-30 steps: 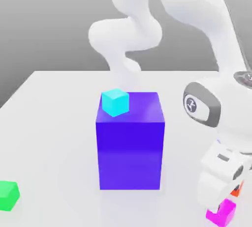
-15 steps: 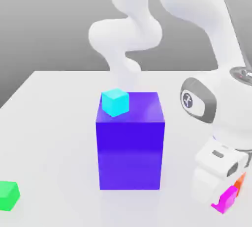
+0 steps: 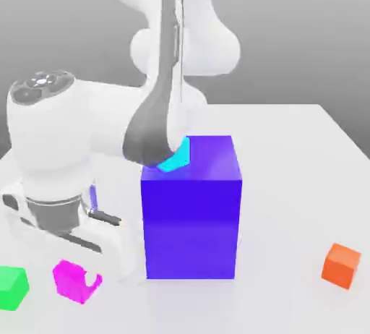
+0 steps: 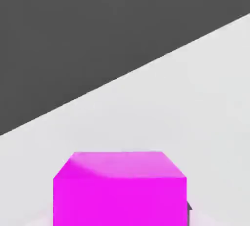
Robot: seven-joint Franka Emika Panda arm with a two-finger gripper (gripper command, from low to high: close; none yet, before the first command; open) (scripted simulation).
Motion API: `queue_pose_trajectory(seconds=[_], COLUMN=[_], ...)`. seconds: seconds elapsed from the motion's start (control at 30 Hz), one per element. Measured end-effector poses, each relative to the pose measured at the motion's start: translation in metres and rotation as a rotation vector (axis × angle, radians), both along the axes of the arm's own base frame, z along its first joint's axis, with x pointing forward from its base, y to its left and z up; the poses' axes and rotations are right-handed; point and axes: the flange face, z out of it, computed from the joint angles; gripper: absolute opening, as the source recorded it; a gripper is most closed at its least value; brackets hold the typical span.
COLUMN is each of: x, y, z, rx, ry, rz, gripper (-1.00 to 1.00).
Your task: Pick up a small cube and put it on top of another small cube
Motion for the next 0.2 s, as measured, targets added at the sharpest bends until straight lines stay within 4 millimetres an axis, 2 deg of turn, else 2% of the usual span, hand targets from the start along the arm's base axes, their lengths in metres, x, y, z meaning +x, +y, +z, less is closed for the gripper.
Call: queue_pose_trajectory(seconds=[0.07, 0.1, 0.2], x=[-0.021, -0.027, -0.027], y=[-0.050, -0.063, -0.063], z=[-0.025, -0.038, -0.038], rx=[0.003, 0.003, 0.003], ry=[-0.004, -0.005, -0.005], rz=[-0.169, -0.213, -0.213], gripper=[-1.00, 1.00, 1.00])
